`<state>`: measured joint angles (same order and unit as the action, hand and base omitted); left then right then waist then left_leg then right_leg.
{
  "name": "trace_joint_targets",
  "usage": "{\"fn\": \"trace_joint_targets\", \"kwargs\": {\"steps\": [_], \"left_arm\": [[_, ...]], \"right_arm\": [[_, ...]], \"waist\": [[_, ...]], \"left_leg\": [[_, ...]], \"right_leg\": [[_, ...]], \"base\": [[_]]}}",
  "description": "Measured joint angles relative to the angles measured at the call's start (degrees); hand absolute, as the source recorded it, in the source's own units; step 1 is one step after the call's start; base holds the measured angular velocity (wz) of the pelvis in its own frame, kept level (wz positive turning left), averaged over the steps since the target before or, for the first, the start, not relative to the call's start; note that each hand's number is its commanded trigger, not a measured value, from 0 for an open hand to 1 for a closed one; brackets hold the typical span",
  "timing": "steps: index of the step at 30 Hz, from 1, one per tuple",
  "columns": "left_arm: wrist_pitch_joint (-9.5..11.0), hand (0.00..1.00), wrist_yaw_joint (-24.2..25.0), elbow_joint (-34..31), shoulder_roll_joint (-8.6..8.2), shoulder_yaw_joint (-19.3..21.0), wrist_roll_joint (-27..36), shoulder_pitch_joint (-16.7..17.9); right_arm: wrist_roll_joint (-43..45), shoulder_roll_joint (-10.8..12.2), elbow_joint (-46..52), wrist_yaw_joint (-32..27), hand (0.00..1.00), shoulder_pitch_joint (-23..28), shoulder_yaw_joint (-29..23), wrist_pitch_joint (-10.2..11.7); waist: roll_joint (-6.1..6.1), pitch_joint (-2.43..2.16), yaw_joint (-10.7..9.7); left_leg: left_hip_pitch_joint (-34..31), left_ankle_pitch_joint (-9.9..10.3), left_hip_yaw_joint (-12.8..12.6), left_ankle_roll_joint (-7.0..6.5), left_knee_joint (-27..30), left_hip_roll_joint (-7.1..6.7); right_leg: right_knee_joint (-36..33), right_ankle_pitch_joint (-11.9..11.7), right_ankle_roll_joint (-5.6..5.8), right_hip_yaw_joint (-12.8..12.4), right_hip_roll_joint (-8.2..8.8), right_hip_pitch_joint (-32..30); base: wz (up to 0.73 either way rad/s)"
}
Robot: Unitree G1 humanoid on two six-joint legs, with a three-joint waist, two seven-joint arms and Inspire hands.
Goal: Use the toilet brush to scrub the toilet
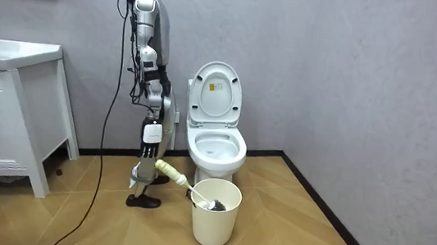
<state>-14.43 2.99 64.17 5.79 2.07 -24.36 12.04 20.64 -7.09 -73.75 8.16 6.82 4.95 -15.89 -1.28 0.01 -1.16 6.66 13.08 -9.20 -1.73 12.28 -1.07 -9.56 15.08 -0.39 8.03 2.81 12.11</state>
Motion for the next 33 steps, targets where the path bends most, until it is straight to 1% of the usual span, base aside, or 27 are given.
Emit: {"fn": "trace_joint_targets", "kwargs": {"steps": [8,12,15,17,21,24,25,26,29,30,31,33], "left_arm": [[0.0,0.0,-0.06,0.02,0.01,0.0,0.05,-0.12],[-0.02,0.0,-0.07,0.02,0.05,0.0,0.1,-0.51],[-0.08,0.0,-0.2,-0.01,0.12,0.03,0.06,-0.78],[-0.26,0.0,-0.35,-0.05,0.15,0.38,0.0,-0.82],[-0.58,0.0,-1.58,-0.05,0.19,2.56,-0.05,-0.57],[-0.49,0.0,-2.16,-0.16,0.27,5.33,-0.06,-0.3],[-0.51,0.0,-2.45,-0.55,0.26,5.83,-0.07,-0.03],[-0.48,0.0,-2.51,-0.81,0.28,6.07,-0.07,0.15],[-0.18,0.0,-2.96,-1.81,0.28,7.92,-0.17,0.75],[-0.09,0.0,-3.59,-1.82,0.28,9.08,-0.18,0.95],[-0.05,0.0,-4.44,-1.83,0.33,10.4,-0.12,1.12],[-0.04,0.0,-5.47,-2.44,0.61,11.95,-0.16,1.32]], "right_arm": [[-0.13,-0.02,-0.01,0.46,0.0,-0.03,0.41,-0.02],[-4.29,-0.07,-0.05,-0.06,0.0,-0.08,0.3,-0.07],[-5.49,-0.06,-0.08,-1.08,0.0,-0.08,-0.59,-0.13],[-6.47,-0.07,-0.45,-1.74,0.0,-0.05,-2.18,-0.14],[-11.74,-0.05,-0.88,-5.11,0.0,0.53,-5.42,-0.22],[-15.9,-0.28,-0.75,-7.31,0.0,1.26,-9.48,0.0],[-18.06,-0.44,-0.85,-8.25,0.0,1.33,-11.13,0.12],[-19.2,-0.56,-0.97,-8.64,0.0,1.31,-11.72,0.24],[-23.91,-1.17,-1.74,-10.66,0.0,1.26,-15.81,1.55],[-26.0,-1.64,-1.81,-11.23,0.0,1.3,-17.86,2.02],[-28.05,-2.04,-1.76,-11.82,0.0,1.37,-19.84,2.22],[-30.74,-2.78,-1.75,-12.85,0.0,1.2,-21.8,2.26]], "waist": [[0.02,0.01,0.03],[-0.06,0.03,-0.11],[-0.23,0.03,-0.15],[-0.43,0.06,-0.24],[-0.75,0.08,-0.21],[-0.73,0.08,-0.26],[-0.74,0.08,-0.46],[-0.74,0.09,-0.56],[-0.78,0.11,-1.55],[-0.85,0.09,-1.99],[-0.96,0.09,-2.2],[-1.35,0.08,-2.2]], "left_leg": [[-0.2,0.0,0.0,0.01,-0.12,-0.01],[-0.31,0.0,0.06,0.01,-0.1,-0.15],[-0.3,0.01,0.16,-0.02,-0.16,-0.46],[-0.19,0.01,0.37,-0.04,-0.3,-0.47],[-0.14,0.03,0.47,-0.12,-0.45,-0.55],[-0.16,0.1,0.53,-0.19,-0.45,-0.54],[-0.2,0.1,0.55,-0.19,-0.46,-0.54],[-0.21,0.1,0.55,-0.19,-0.46,-0.54],[-0.32,0.1,0.87,-0.19,-0.51,-0.63],[-0.28,0.09,0.96,-0.2,-0.55,-0.67],[-0.28,0.09,0.96,-0.2,-0.55,-0.66],[-0.38,0.09,0.99,-0.2,-0.55,-0.65]], "right_leg": [[-0.18,0.0,0.0,0.01,0.0,-0.22],[-0.09,0.0,0.01,0.19,0.12,-0.22],[-0.06,0.09,0.15,0.18,0.21,-0.24],[0.05,0.2,0.24,0.23,0.04,-0.24],[-0.03,0.22,0.28,0.29,0.07,-0.19],[-0.04,0.23,0.29,0.38,0.07,-0.18],[0.01,0.23,0.29,0.58,0.08,-0.17],[0.02,0.23,0.29,0.64,0.08,-0.17],[0.06,0.23,0.3,0.78,0.17,-0.15],[0.02,0.27,0.35,0.8,0.16,-0.14],[0.04,0.28,0.35,0.94,0.11,-0.14],[0.23,0.34,0.31,1.06,0.12,-0.25]], "base": [[0.0],[0.0],[0.0],[0.0],[0.0],[0.0],[0.0],[0.0],[0.05],[0.0],[0.0],[0.0]]}}
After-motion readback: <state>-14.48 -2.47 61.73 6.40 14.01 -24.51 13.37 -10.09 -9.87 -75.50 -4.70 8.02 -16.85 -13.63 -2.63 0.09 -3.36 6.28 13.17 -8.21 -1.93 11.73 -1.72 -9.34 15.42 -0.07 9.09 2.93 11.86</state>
